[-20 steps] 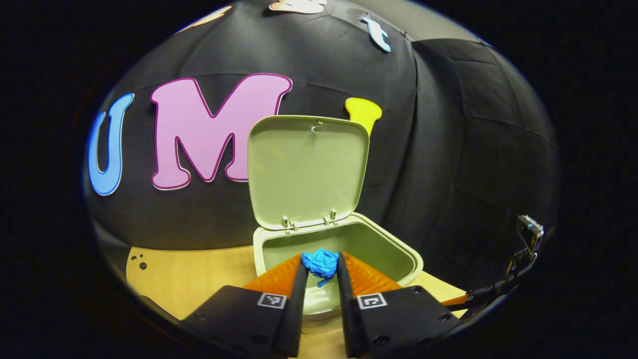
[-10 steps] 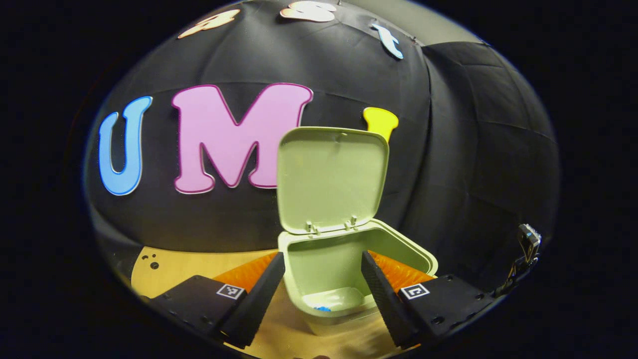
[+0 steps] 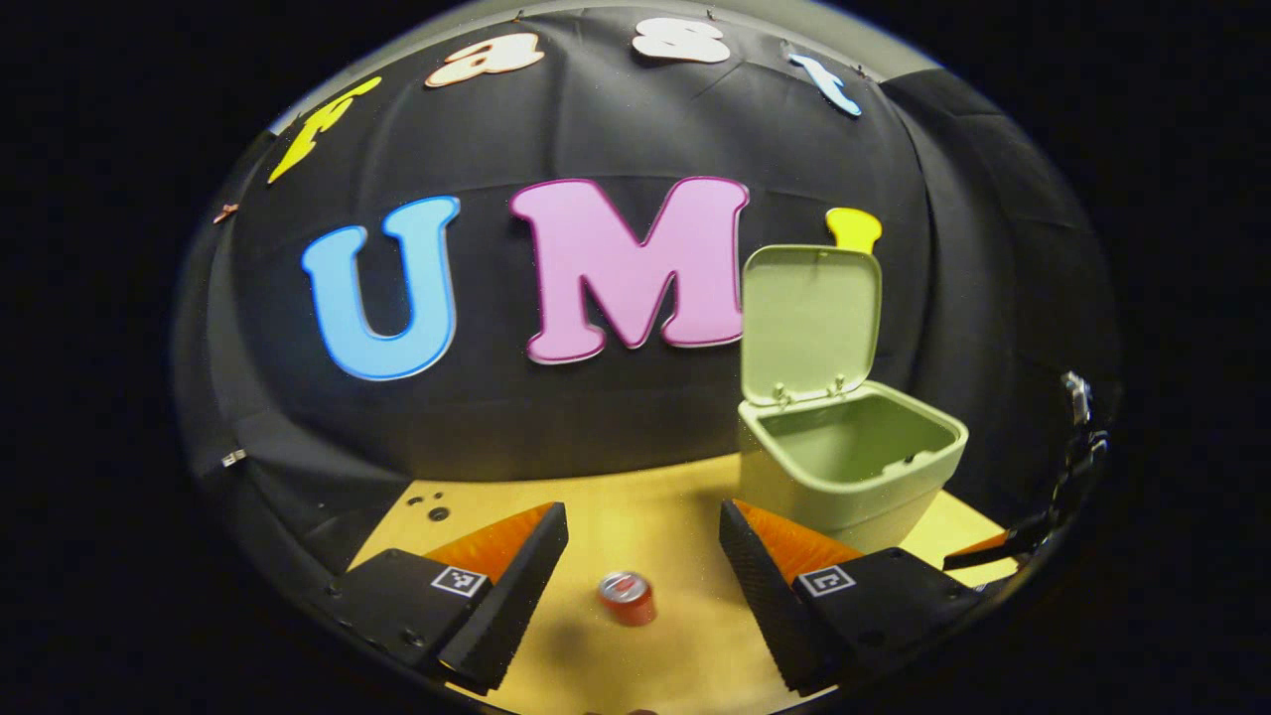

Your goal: Press the lid of the desktop garbage bin to open it, pick up the crumpled paper on the desktop and throw it into the bin, then pick up the pop can on the desktop and drop it into the bin, and finally close the garbage bin lid.

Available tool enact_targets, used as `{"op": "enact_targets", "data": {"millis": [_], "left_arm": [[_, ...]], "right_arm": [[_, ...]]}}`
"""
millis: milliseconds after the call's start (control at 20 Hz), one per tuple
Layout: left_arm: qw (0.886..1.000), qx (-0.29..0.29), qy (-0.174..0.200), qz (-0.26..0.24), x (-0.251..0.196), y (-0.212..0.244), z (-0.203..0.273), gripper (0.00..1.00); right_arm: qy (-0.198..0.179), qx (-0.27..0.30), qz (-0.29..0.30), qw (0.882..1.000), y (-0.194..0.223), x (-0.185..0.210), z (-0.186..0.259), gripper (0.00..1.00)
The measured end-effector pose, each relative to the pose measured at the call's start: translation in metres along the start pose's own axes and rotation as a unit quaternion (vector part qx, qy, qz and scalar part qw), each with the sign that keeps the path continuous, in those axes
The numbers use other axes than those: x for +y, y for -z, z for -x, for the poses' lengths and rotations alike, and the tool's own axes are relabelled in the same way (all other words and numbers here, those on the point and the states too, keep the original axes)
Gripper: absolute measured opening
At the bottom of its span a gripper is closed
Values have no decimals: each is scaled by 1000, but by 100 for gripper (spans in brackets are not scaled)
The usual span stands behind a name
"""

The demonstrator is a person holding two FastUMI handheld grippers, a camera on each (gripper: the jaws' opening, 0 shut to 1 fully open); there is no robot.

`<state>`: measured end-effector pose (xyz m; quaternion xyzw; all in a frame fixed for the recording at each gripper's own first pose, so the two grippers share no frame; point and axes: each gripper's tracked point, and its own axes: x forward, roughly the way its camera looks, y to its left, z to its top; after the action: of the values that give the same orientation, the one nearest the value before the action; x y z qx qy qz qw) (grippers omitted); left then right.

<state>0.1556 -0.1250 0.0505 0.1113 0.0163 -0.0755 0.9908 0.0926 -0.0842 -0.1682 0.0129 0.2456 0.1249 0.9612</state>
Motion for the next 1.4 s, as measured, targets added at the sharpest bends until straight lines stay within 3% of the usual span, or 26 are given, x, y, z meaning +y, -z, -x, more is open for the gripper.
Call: {"op": "enact_targets", "data": {"millis": [250, 500, 950, 1400], "left_arm": [[997, 37, -50, 35, 49, 51, 49, 98], [992, 68, -107, 25, 95, 97, 79, 98], [984, 104, -122, 82, 115, 159, 91, 98], [967, 127, -158, 151, 140, 210, 86, 98]], "right_arm": [[-16, -8, 24, 1000, -9, 36, -22, 99], [-28, -26, 57, 998, -20, 76, -52, 99], [-74, -34, 92, 992, -26, 152, -117, 99], [-72, -33, 99, 992, -20, 180, -193, 99]]}}
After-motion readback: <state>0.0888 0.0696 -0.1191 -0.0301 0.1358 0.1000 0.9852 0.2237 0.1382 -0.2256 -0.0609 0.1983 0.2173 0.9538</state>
